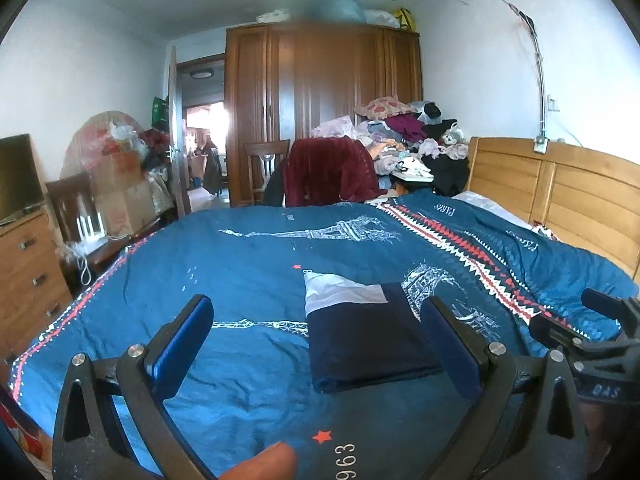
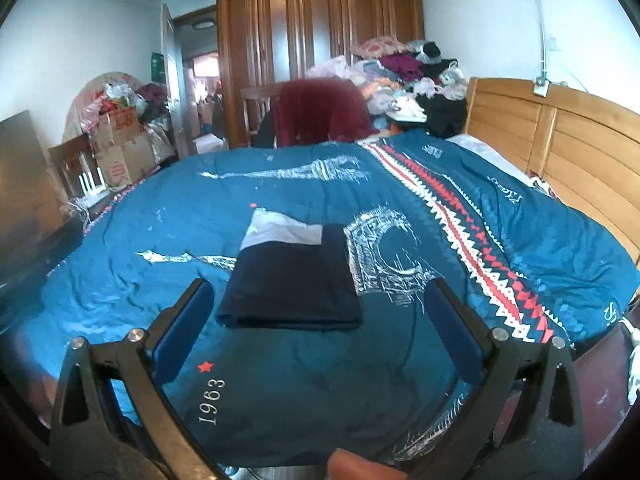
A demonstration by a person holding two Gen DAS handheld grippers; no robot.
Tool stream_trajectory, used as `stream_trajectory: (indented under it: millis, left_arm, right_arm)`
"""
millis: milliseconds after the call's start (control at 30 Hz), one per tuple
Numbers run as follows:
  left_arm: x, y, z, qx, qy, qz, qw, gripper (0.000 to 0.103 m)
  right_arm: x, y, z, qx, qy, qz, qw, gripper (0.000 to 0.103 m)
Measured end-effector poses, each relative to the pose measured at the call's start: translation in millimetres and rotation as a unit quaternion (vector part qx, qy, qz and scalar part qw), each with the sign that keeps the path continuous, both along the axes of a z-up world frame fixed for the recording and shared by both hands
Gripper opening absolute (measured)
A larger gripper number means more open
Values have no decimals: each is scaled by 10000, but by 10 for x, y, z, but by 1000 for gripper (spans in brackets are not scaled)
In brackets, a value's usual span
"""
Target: Fold large clothes
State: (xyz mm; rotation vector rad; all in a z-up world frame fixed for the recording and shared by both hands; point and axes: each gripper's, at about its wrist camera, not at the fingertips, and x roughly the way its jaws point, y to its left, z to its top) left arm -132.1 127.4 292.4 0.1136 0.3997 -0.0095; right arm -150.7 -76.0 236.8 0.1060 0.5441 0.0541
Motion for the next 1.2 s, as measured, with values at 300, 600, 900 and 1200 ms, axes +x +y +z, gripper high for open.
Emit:
stream_trajectory:
  millis: [300, 600, 900, 1200]
  left_arm:
    - [159, -4, -171, 205, 368, 173, 9990, 103]
    - [222, -19, -288, 273, 595, 175, 9977, 103]
    - [221, -17, -341, 326, 696, 206, 9968, 103]
    - [221, 18, -384, 323, 786, 210, 9962, 103]
  right_arm:
    - [147, 19, -96, -181, 484, -38, 9987, 103]
    - [160, -51, -176, -132, 767, -135, 9969, 103]
    - [192, -44, -232, -73, 981, -100, 9951, 103]
    - [210, 0, -246, -78, 1054, 74, 9944, 103]
